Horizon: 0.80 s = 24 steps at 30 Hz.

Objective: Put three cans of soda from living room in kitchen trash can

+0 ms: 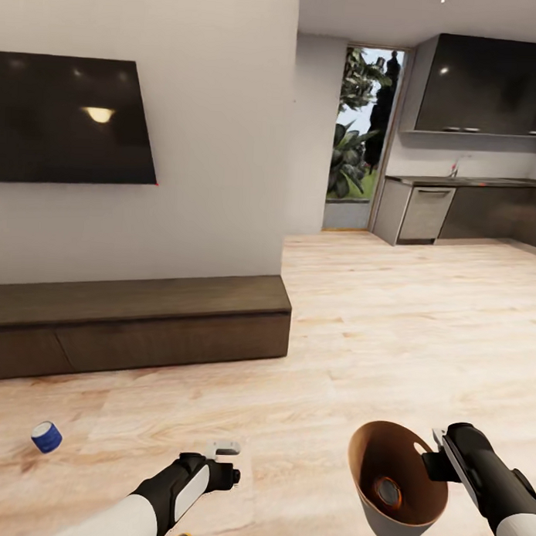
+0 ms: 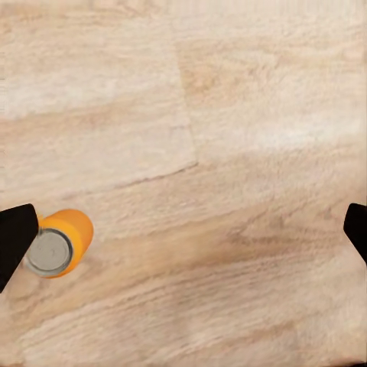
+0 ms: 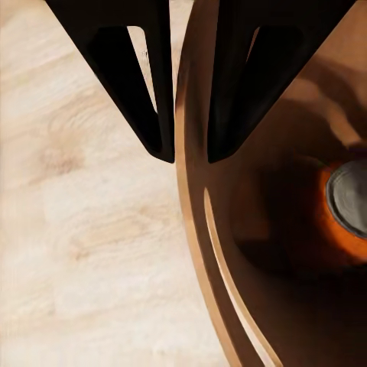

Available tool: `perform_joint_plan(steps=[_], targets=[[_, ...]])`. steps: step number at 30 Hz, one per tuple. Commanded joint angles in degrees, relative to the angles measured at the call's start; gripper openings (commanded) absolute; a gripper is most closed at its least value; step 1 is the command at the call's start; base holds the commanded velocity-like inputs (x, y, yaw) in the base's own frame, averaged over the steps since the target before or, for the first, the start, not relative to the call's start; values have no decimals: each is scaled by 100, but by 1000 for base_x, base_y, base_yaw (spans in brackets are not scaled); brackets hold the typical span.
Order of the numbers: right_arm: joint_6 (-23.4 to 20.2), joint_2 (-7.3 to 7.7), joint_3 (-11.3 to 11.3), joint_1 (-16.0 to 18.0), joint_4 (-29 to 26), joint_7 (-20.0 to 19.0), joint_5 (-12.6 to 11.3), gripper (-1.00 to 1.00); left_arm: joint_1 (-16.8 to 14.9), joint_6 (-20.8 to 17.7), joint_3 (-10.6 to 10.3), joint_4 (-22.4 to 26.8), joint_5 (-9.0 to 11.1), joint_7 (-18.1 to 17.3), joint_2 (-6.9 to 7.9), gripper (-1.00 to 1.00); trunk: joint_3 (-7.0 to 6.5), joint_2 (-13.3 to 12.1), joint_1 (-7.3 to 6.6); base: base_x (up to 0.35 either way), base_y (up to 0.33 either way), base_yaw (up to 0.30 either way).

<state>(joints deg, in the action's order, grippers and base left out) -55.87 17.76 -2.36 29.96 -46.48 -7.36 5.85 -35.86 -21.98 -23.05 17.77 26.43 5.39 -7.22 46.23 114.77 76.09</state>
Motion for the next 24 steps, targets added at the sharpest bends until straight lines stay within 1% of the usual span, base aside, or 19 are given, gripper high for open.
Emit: perform_joint_plan(steps=[1,10,13,19,24], targets=[[-3,1,-2,2,-1,-19,-66,-100,0,0,0,-1,0,1,0,100,-1,0,0,209,142,0],[-5,2,0,3,-1,-19,-61,-100,0,0,-5,-2,2,6,-6,100,-1,0,0,232,193,0],[-4,4,-1,2,-1,-19,-59,-100,3,0,-6,1,2,6,-11,100,-1,0,0,151,134,0],[-10,5,1,1,-1,-19,-58,-100,8,4,-6,-9,2,21,-16,100,-1,0,0,46,41,0],[-11,0,3,1,-1,-19,-58,-100,9,6,-12,-9,-6,30,-22,100,-1,0,0,55,-19,0]])
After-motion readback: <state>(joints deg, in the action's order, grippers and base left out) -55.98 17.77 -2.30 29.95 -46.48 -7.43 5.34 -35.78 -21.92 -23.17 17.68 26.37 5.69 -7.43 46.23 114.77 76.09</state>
